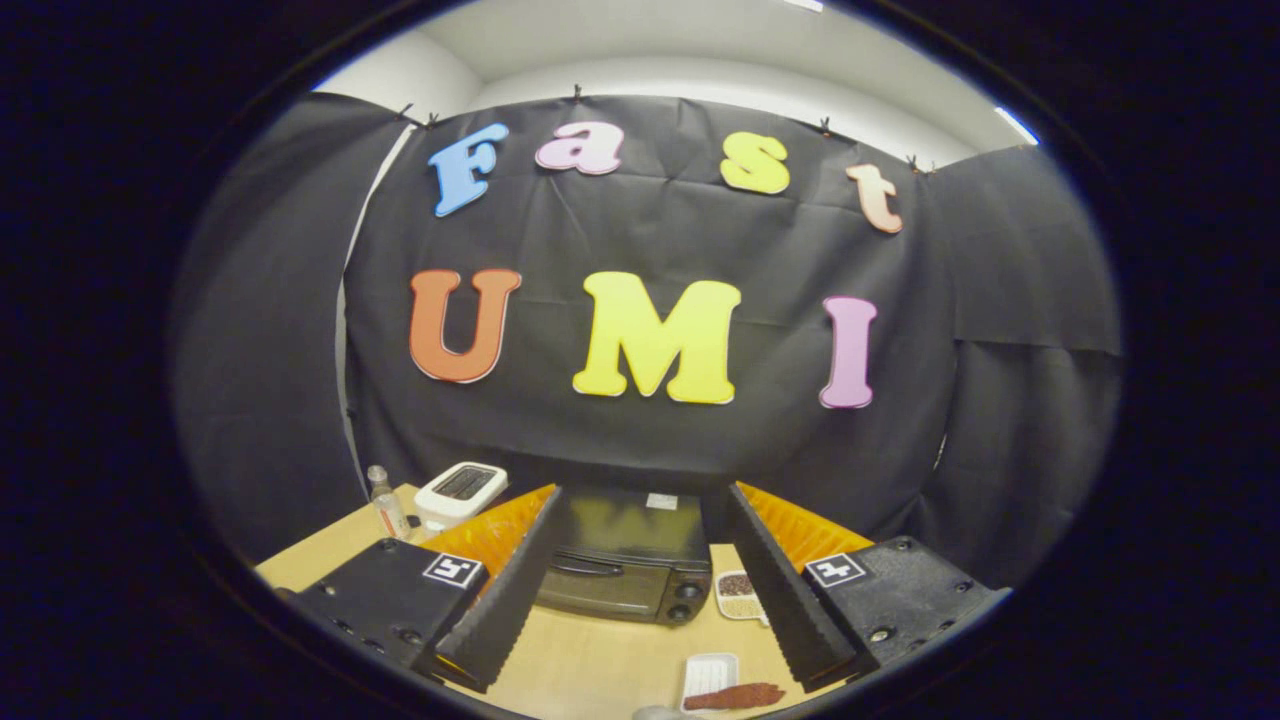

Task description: Open the toaster oven, put the food inside, and close the toaster oven door.

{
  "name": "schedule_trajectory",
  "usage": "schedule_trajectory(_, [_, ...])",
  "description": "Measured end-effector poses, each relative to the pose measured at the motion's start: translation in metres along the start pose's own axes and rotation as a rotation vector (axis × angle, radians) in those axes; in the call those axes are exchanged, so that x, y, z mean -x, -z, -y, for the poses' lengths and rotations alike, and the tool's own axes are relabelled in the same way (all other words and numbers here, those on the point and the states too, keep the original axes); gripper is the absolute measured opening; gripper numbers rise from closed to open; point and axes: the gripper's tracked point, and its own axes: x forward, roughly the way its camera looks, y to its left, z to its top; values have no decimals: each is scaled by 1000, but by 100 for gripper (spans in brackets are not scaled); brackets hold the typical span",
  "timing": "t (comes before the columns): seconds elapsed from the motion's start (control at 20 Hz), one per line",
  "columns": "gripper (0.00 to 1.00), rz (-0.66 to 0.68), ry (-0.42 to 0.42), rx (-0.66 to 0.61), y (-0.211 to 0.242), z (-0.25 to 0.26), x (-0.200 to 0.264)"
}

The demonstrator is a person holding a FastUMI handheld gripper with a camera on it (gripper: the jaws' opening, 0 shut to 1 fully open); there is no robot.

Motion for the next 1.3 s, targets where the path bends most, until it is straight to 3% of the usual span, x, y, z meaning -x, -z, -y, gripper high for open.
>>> schedule_trajectory(0.3, [100,-152,-13,-63,85,-38,-95])
schedule_trajectory(0.6, [100,-264,17,-38,138,-58,-152])
schedule_trajectory(0.95, [100,-283,45,-104,149,-60,-146])
schedule_trajectory(1.3, [100,-304,25,-62,163,-66,-105])
